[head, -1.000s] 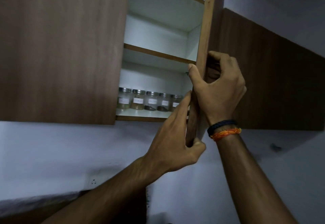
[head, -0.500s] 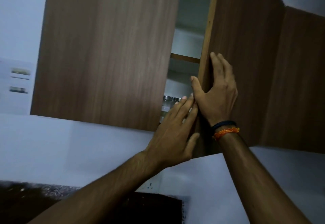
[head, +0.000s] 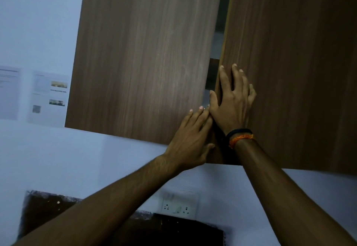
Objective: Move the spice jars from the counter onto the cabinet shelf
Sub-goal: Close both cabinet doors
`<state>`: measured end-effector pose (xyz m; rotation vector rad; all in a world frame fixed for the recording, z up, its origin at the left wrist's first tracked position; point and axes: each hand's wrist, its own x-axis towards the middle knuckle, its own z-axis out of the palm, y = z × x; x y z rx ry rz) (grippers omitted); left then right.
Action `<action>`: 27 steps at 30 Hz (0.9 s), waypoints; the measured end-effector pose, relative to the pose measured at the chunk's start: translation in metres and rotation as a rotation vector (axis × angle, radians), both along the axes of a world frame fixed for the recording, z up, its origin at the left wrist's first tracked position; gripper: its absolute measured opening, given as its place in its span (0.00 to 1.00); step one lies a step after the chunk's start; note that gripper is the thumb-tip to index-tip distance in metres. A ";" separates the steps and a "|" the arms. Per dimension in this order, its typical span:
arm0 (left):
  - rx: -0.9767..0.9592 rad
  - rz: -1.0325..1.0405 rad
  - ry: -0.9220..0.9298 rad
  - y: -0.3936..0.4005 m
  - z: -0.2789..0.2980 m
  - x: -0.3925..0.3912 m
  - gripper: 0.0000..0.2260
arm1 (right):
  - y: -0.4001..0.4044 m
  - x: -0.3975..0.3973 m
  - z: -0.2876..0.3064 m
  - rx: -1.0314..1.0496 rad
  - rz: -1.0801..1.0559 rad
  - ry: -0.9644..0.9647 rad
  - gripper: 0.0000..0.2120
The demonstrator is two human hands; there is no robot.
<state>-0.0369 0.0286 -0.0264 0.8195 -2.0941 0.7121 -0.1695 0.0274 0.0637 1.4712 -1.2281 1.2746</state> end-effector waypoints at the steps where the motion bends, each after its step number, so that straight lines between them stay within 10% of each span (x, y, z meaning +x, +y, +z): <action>1: 0.001 0.020 -0.009 -0.003 0.001 0.001 0.36 | -0.003 0.000 0.000 0.011 -0.002 0.002 0.32; 27: -0.005 0.329 -0.172 -0.080 0.008 -0.004 0.44 | -0.086 0.001 -0.008 0.204 -0.099 0.006 0.30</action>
